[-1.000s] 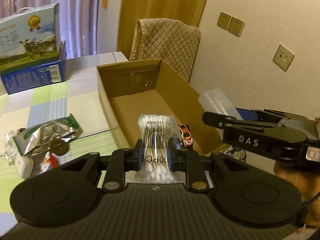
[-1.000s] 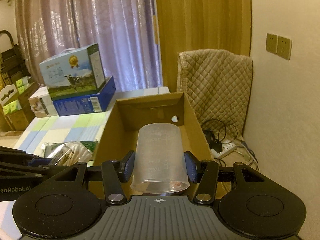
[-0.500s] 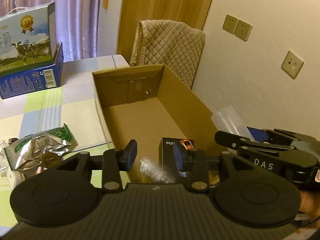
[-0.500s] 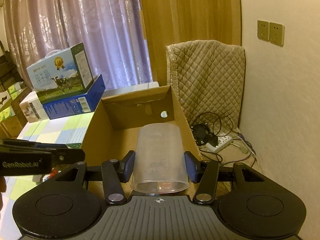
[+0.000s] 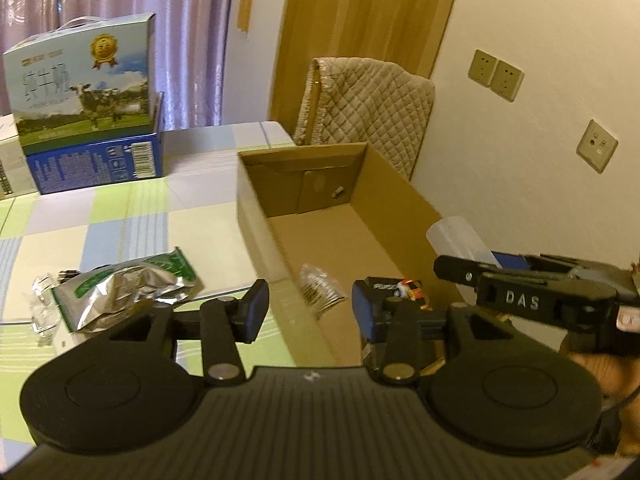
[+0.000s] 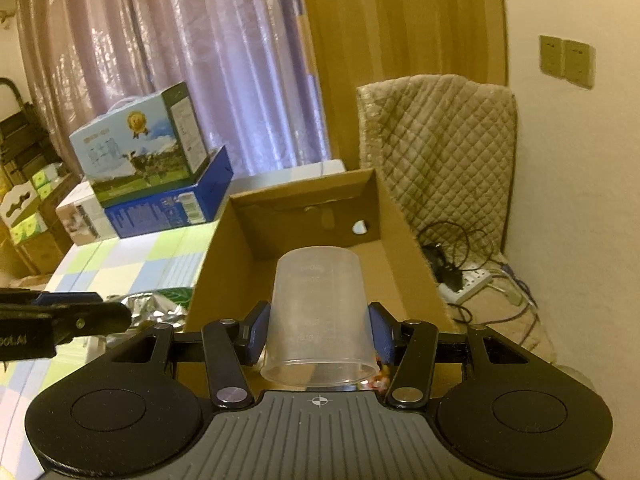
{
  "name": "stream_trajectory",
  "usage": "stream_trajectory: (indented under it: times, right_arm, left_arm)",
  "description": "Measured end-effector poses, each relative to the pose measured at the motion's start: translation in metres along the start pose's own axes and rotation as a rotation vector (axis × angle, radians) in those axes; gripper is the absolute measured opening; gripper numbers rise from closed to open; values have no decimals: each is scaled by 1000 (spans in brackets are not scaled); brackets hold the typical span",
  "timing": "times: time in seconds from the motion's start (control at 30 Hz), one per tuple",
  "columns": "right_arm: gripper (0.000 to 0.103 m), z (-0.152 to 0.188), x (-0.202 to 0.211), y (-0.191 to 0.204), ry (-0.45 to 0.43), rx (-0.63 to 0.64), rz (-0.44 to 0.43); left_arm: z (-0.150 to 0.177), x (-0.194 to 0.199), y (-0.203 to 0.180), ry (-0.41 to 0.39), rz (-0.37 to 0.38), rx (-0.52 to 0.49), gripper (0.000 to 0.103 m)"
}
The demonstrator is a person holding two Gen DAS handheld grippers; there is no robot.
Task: Organize objects
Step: 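Drop the swab bag in the box from the left tool while the right tool opens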
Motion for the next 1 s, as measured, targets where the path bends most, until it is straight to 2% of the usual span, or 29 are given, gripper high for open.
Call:
stream_trajectory:
  times: [0.17,0.53,0.73,1.0]
  right_arm:
    - [52,0,-15,8,9,-37,-59]
    - [55,13,9,7,-8,-100,-43]
    - [55,23,25,26,-7,-93,-65]
    - [55,44,48,68,-5,-69,-142]
  left_arm:
    - [20,2,20,24,-22,31,40]
    - [63,32,63,44,-88,110,43]
    - [81,60,82,39,-135,133,46]
    - [114,95,111,51,-206,163,52]
Point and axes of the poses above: each gripper's, at about its wrist camera, not at the fingertips, and x roughly against the way its jaws point, y to its left, z to its underside, the point moved 7 cm from there along -x, roughly the way its jaws point, and after that the axes turned 14 degrees about -x, right-handed, at the moved point
